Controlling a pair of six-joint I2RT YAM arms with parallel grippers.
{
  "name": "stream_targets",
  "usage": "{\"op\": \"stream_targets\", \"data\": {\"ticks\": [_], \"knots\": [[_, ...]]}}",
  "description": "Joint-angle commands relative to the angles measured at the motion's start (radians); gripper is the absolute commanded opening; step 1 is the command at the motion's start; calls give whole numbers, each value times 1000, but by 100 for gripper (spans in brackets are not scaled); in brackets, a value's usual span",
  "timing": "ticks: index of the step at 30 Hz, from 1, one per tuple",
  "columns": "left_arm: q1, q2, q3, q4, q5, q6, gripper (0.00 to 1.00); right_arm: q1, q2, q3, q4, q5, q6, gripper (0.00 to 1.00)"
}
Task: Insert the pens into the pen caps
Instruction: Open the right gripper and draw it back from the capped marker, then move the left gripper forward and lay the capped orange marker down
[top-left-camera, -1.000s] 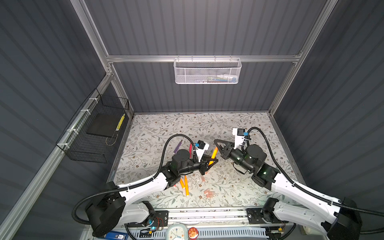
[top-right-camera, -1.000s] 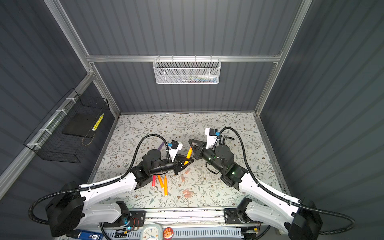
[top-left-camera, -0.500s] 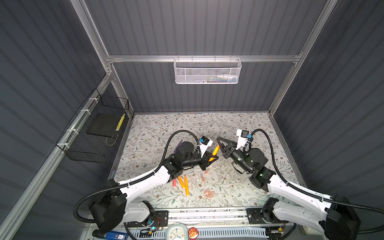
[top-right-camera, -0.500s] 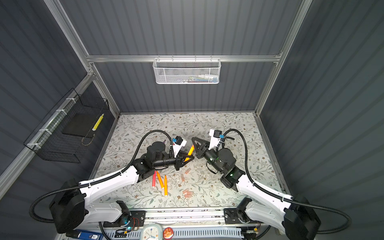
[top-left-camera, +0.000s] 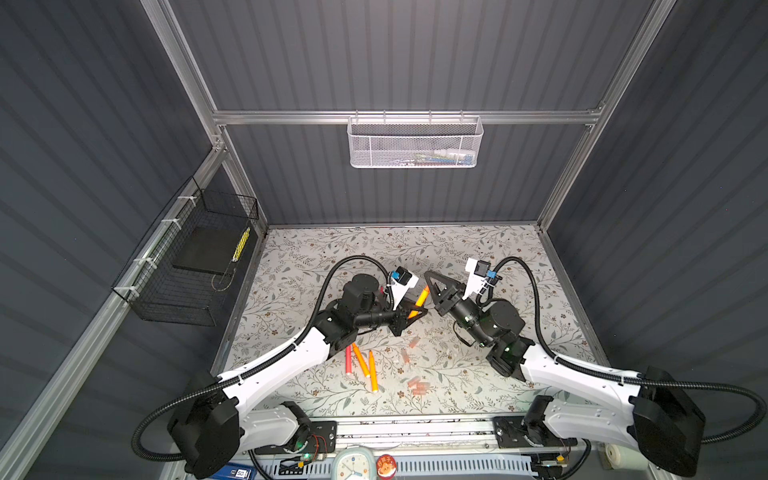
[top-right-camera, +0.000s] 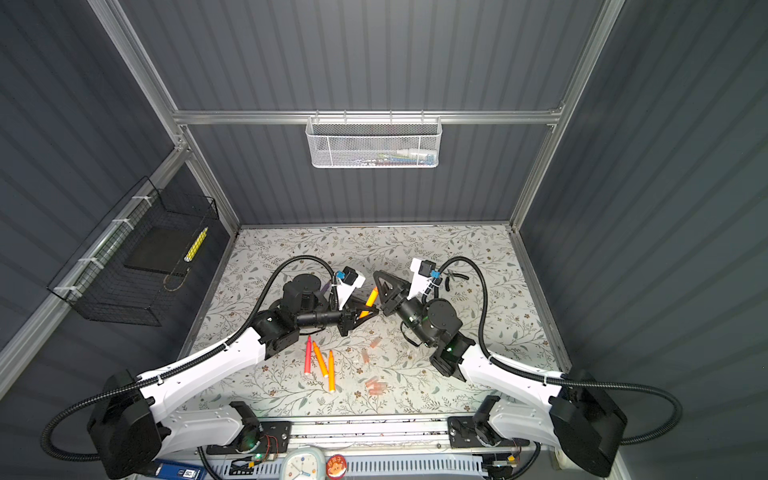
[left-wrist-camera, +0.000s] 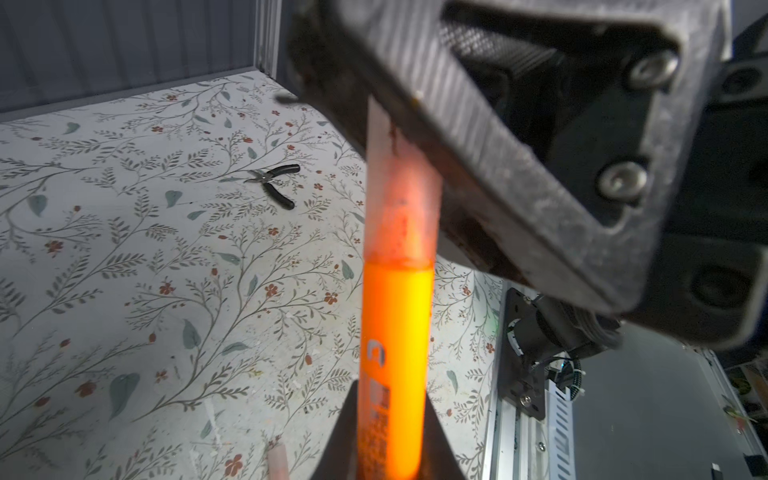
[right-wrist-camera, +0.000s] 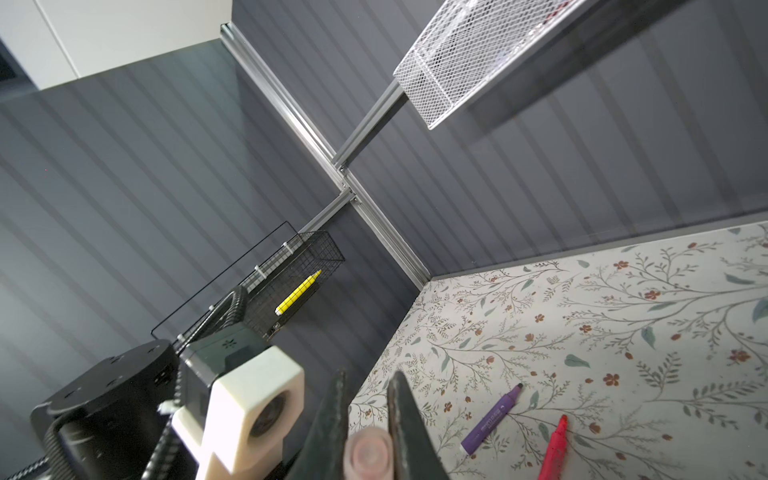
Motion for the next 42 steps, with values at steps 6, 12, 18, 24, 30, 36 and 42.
{"op": "stream_targets", "data": {"ticks": [6, 12, 18, 24, 30, 36, 42], "knots": [[99, -12, 157, 258, -505, -28, 0, 208, 86, -53, -164, -198, 135, 0], [99, -29, 102, 245, -452, -32, 0, 200, 45, -23, -273, -96, 84, 0], [99, -32, -12, 195, -363, -25, 0, 136, -47, 3, -479, 44, 65, 17], [99, 32, -121, 164, -344, -67, 0, -20, -234, -9, -685, 96, 73, 69], [97, 156, -113, 122, -342, -137, 0, -170, -420, -18, -895, 144, 0, 91], [71, 350, 20, 59, -337, -191, 0, -331, -483, -8, -1038, 338, -150, 99], [-58, 530, 237, -143, -592, -191, 0, -523, -391, -66, -965, 453, -229, 99]]}}
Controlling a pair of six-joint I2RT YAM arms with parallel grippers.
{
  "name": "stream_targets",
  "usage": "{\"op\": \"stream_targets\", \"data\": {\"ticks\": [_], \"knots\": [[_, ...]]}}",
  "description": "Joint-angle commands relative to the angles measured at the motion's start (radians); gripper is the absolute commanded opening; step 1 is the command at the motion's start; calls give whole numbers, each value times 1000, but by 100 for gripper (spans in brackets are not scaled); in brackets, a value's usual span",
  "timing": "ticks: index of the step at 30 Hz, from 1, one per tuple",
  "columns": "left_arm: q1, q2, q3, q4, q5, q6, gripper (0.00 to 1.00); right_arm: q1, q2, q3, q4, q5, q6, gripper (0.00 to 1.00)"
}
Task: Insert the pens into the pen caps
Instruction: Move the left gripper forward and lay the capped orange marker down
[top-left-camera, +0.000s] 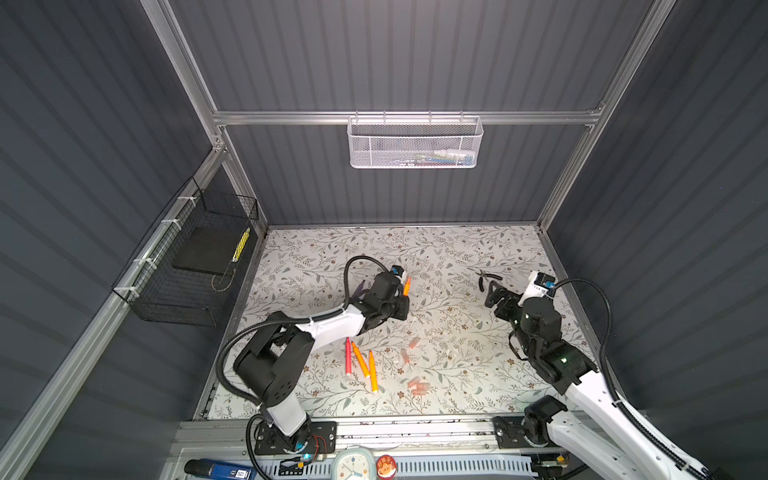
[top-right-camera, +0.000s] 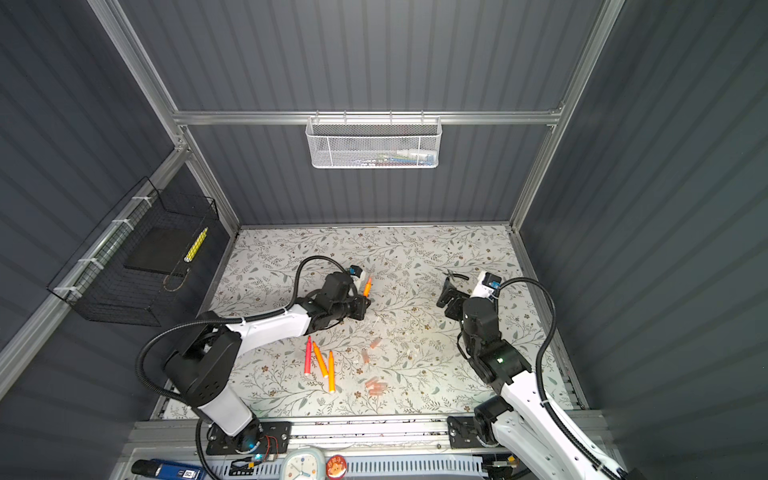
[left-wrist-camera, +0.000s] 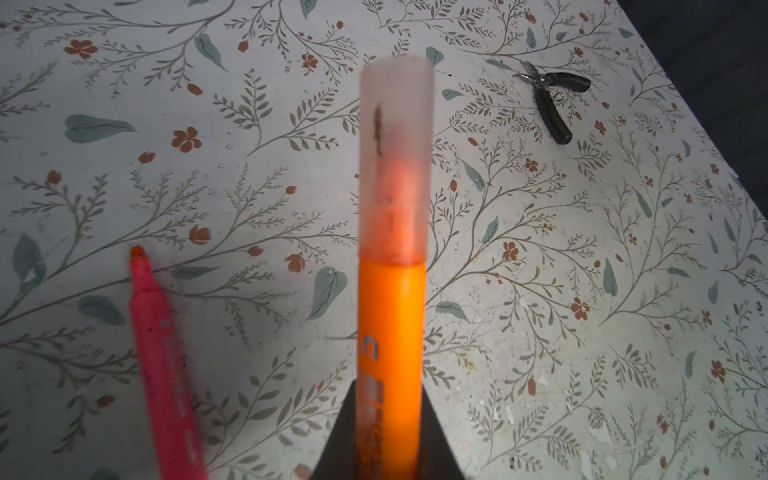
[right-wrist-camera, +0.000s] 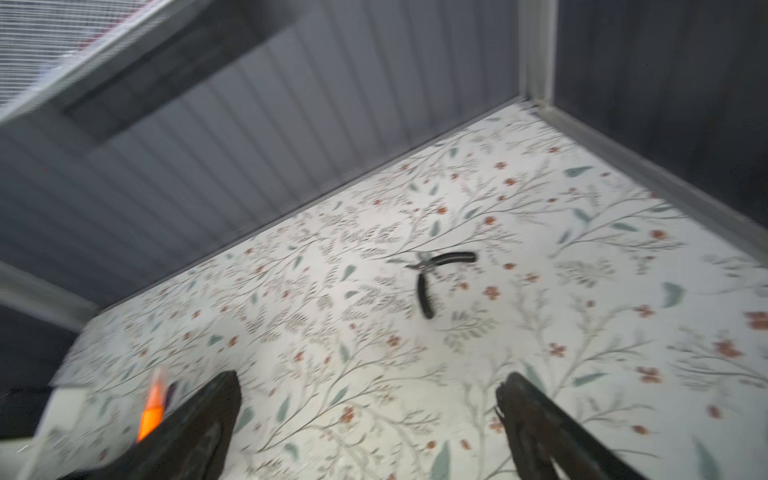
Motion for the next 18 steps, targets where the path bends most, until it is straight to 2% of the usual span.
{"op": "stream_targets", "data": {"ticks": [1, 3, 6, 18], "knots": [[-64, 68, 118, -137, -152, -15, 0, -93, 59, -49, 12, 98, -64, 99], [-69, 113, 162, -156, -154, -17, 0, -131, 83, -65, 27, 96, -39, 99], [-70, 183, 221, -184, -168, -22, 0, -149, 100, -136, 143, 103, -27, 99], [-77, 380, 447, -281, -124, -32, 0, -150, -5, -207, 169, 78, -16, 99]]}}
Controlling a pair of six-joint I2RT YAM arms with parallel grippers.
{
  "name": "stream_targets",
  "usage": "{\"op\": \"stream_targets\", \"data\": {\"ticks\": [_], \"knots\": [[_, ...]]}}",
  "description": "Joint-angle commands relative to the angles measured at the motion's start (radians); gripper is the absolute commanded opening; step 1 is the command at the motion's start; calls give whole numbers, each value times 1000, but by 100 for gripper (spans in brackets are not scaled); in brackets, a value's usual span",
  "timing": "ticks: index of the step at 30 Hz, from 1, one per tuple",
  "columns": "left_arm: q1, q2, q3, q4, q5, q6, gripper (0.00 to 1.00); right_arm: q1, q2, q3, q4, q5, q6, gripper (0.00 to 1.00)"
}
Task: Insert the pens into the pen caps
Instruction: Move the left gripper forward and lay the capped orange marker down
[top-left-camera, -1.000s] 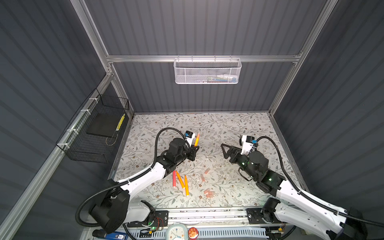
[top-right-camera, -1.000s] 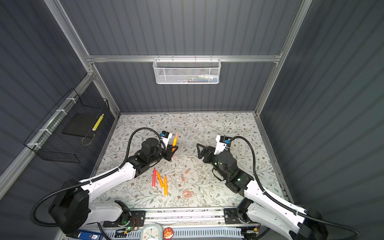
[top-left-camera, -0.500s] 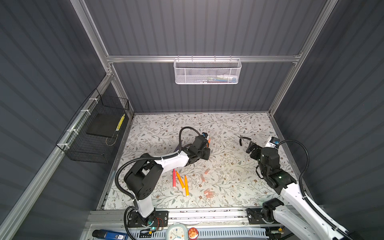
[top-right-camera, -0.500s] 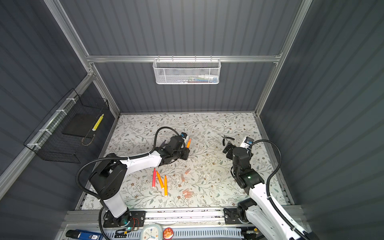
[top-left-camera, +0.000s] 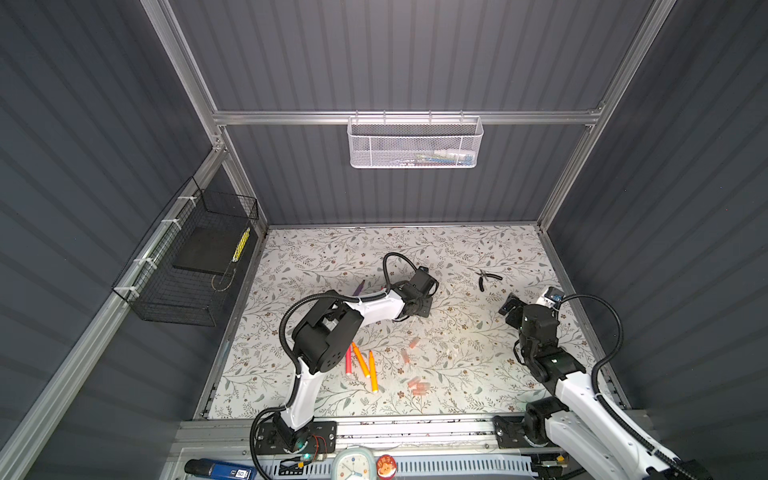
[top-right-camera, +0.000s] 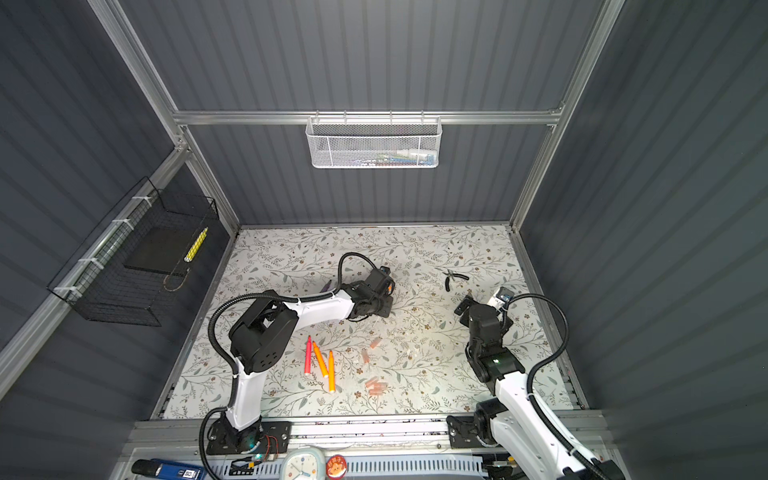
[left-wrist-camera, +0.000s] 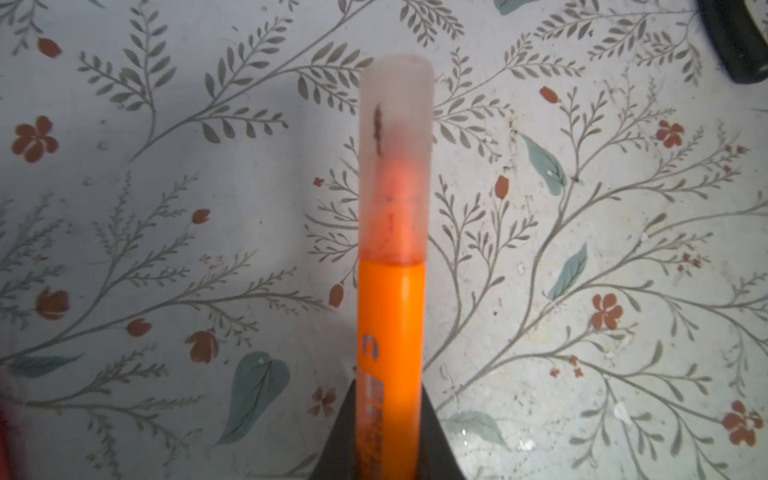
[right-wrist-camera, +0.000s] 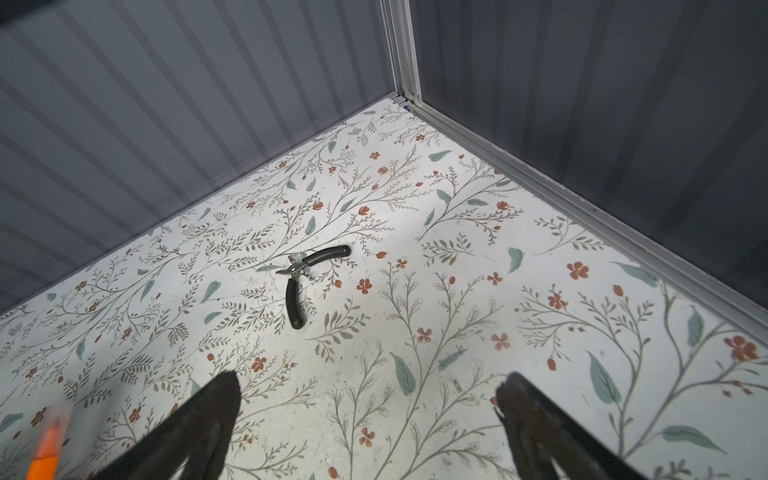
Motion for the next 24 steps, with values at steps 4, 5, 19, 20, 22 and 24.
{"op": "stream_targets", "data": {"ticks": [4, 5, 19, 20, 22, 24], "knots": [[-11, 53, 98, -68, 28, -11, 7, -4, -15, -18, 36, 8, 4, 99], [-11, 60, 109, -79, 29, -9, 11, -4, -9, -13, 34, 8, 5, 99], [-12, 115, 196, -124, 36, 7, 28, -4, -15, -20, 37, -3, 7, 99], [-13, 116, 199, -121, 36, 8, 27, -4, -14, -19, 37, -4, 8, 99], [-13, 117, 204, -116, 39, 8, 27, -4, -10, -17, 37, -6, 5, 99], [-12, 123, 214, -117, 56, 9, 28, -4, -10, -16, 37, -9, 4, 99]]}}
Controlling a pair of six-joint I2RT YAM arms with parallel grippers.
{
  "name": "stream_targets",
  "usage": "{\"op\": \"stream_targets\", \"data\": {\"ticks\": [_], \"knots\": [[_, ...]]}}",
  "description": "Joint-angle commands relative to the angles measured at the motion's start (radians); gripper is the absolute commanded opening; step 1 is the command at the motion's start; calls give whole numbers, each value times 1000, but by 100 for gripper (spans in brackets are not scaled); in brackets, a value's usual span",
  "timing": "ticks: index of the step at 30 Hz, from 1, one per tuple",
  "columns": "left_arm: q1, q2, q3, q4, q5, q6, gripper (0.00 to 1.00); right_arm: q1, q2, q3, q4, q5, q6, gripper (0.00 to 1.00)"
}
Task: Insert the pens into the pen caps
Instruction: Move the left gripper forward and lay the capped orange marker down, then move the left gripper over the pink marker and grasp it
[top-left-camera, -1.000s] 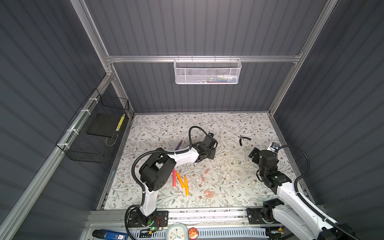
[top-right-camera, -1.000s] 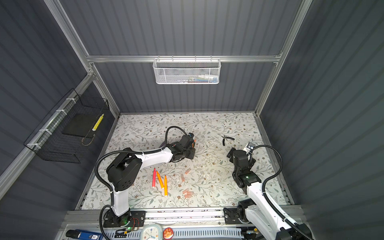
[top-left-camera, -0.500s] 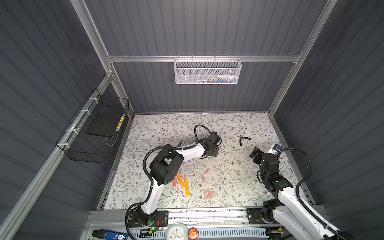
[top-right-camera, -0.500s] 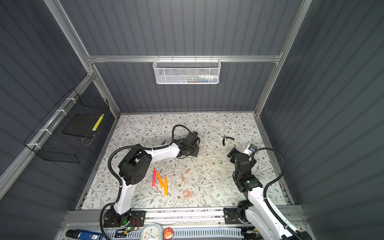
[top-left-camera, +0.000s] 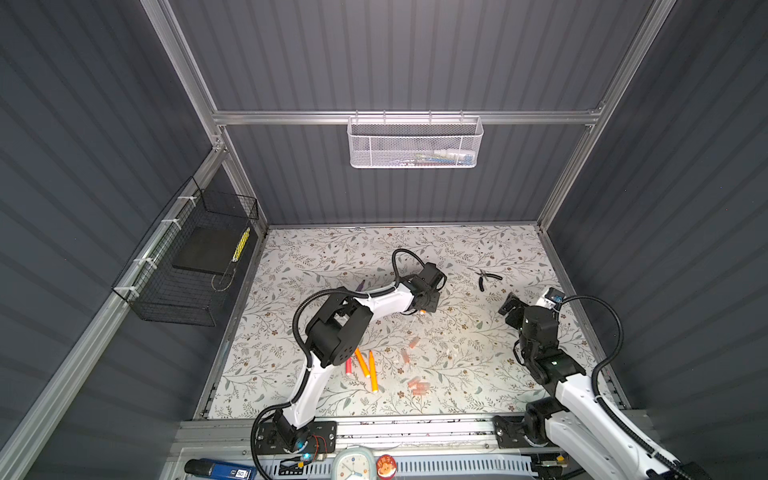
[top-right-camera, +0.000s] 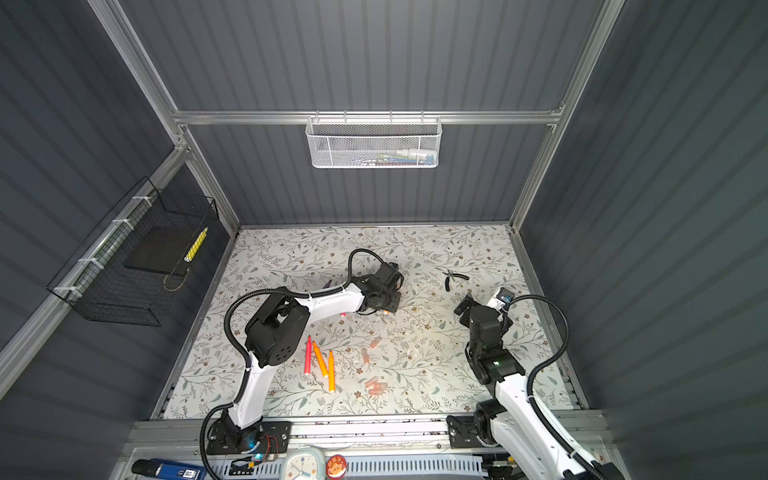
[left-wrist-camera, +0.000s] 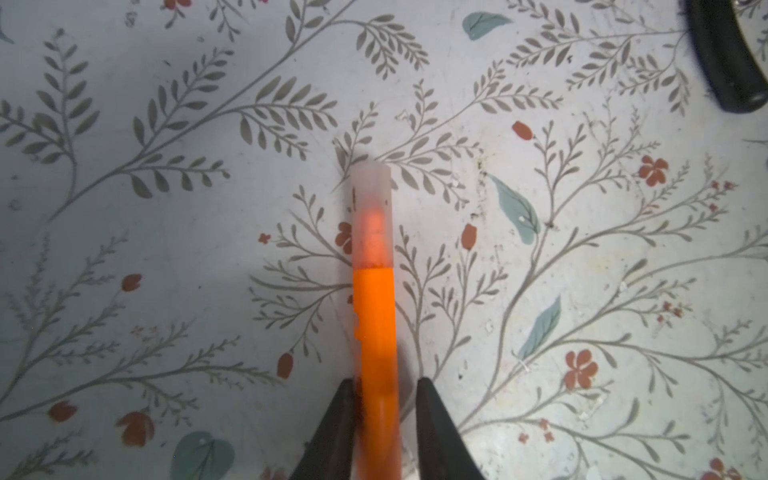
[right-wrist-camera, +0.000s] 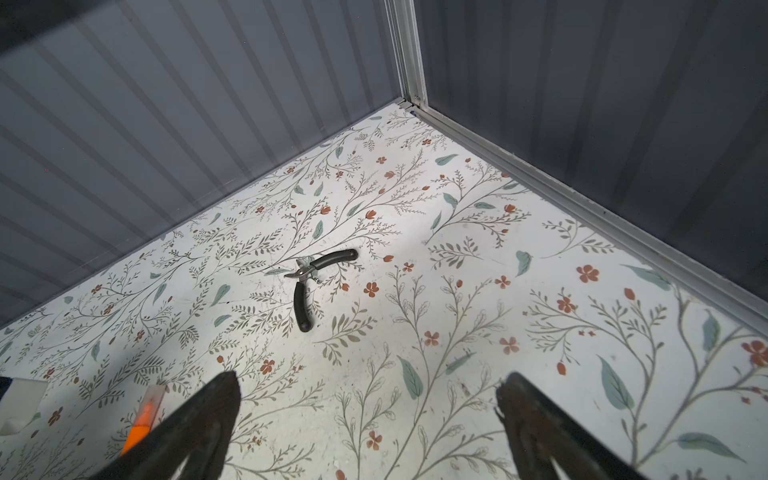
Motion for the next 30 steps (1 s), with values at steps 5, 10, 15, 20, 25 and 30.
{"op": "stream_targets", "data": {"ticks": [5, 10, 15, 20, 25, 30], "knots": [[-8, -10, 48, -22, 67, 13, 38, -4, -2, -8, 16, 6, 7, 99], [-8, -160, -44, 21, 30, 29, 48, -4, 12, 2, 12, 0, 4, 99], [-9, -427, -304, 95, -113, 15, 53, -4, -17, -15, 18, -6, 3, 99], [-8, -629, -496, 102, -269, -1, 54, -4, -32, -23, 20, -10, 2, 99], [6, -703, -610, 104, -352, -20, 56, -4, -58, -33, 15, -28, -2, 99], [70, -642, -616, 91, -283, -35, 53, -4, -115, -66, 26, -29, -1, 99]]}}
